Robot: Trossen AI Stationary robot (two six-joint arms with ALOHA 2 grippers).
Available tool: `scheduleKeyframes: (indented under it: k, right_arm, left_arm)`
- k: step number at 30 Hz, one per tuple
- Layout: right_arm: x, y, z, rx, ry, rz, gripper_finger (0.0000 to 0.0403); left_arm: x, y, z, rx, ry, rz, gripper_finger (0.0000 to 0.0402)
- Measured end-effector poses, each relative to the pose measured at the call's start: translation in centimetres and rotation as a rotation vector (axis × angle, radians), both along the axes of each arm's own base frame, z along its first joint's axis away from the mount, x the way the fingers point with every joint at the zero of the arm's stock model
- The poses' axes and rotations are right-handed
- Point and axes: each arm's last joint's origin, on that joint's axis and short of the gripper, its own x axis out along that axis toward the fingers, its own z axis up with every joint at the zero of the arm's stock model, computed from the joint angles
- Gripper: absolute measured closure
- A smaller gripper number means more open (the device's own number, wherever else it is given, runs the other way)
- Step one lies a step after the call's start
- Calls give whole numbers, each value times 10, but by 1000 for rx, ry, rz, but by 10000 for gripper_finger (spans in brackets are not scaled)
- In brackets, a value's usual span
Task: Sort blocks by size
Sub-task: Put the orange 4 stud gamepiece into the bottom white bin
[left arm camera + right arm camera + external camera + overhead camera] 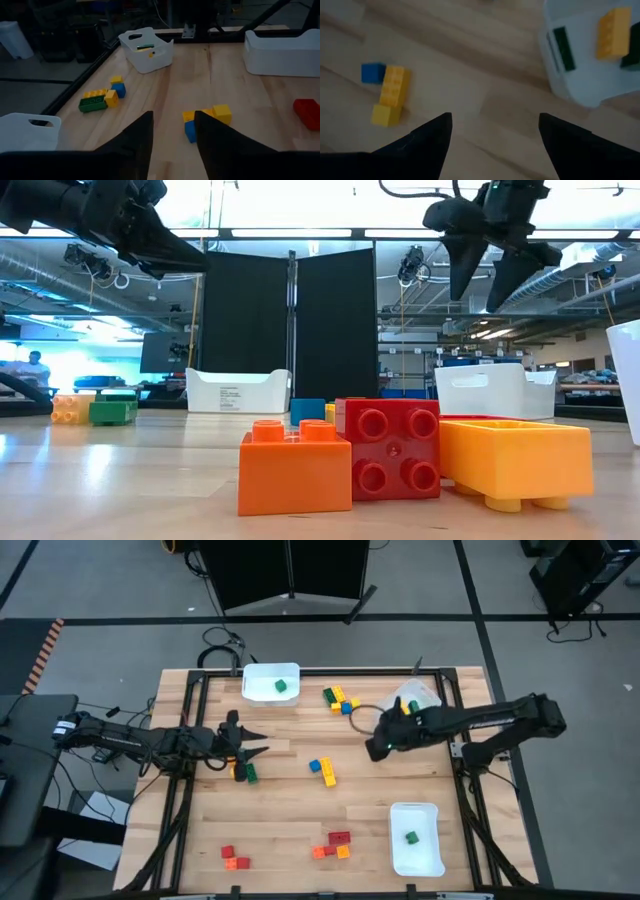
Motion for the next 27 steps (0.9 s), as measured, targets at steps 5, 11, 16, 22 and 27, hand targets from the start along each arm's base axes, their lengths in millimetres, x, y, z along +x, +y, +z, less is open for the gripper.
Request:
scheduleKeyframes:
  k: [5, 11, 16, 22, 27]
  right_arm:
    - [9, 19, -13, 10, 49, 40, 92]
    - [12, 39, -21, 5, 75, 121, 97]
    - [11, 49, -22, -17, 82, 183, 107]
    - [11, 50, -22, -67, 81, 217, 119]
    - [12, 51, -21, -82, 83, 254, 125]
  left_arm:
    - [0, 0, 1, 3, -6, 13, 250]
    - [1, 1, 5, 1, -55, 30, 250]
    - [3, 0, 7, -4, -84, 31, 250]
    - [6, 0, 9, -39, -113, 38, 250]
    - [11, -1, 7, -54, -123, 40, 250]
